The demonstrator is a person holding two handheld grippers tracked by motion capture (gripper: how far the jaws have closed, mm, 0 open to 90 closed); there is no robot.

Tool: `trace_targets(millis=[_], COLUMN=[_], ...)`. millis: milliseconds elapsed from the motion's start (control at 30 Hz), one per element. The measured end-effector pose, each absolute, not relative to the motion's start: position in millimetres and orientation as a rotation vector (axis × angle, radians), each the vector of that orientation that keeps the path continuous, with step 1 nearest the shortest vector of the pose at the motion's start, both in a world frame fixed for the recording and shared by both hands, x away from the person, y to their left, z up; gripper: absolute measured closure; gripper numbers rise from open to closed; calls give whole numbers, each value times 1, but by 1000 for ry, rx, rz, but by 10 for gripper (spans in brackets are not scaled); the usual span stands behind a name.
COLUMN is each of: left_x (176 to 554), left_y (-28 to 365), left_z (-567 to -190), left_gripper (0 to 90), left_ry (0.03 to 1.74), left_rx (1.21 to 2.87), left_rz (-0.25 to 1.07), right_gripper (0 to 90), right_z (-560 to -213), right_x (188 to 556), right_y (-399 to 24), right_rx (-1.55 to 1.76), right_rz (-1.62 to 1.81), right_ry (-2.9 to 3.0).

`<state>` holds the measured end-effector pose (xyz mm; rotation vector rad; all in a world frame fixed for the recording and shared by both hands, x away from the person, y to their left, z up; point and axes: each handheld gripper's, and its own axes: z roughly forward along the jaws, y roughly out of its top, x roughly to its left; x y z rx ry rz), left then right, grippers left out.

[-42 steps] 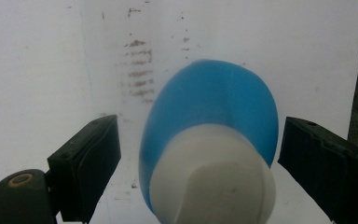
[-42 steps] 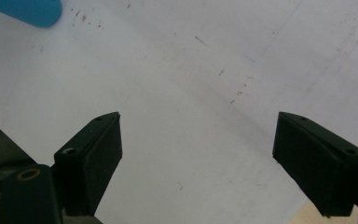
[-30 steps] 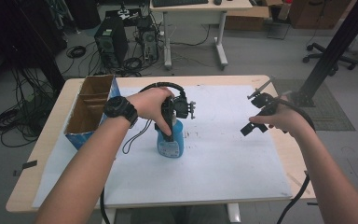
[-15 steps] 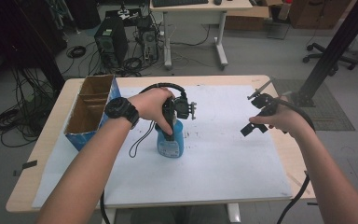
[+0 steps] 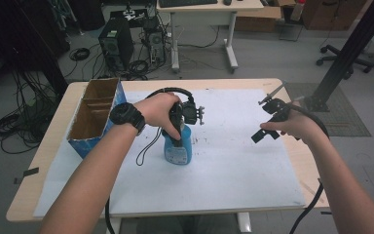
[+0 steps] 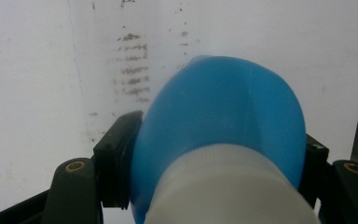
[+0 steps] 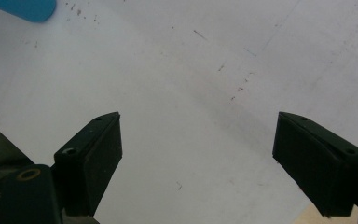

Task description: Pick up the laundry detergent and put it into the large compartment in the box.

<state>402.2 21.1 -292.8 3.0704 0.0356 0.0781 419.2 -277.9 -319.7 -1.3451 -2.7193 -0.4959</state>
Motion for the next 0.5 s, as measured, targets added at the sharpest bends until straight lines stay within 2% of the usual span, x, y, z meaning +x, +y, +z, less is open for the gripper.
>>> trace_targets(millis=[333, 500], left_x=[402, 401], left_y=[22, 25], left_z=[-292, -292], left_gripper=[338, 340], left_ry=[50, 109], left_rx=[3060, 3026], left_rz=[82, 87], right_gripper=[159, 159], right_z=[-318, -316], right_x=[419, 418], right_y=[-275, -276], right_rx=[-1341, -1343], right_rz=[-495, -491], right_ry=[-2723, -2727])
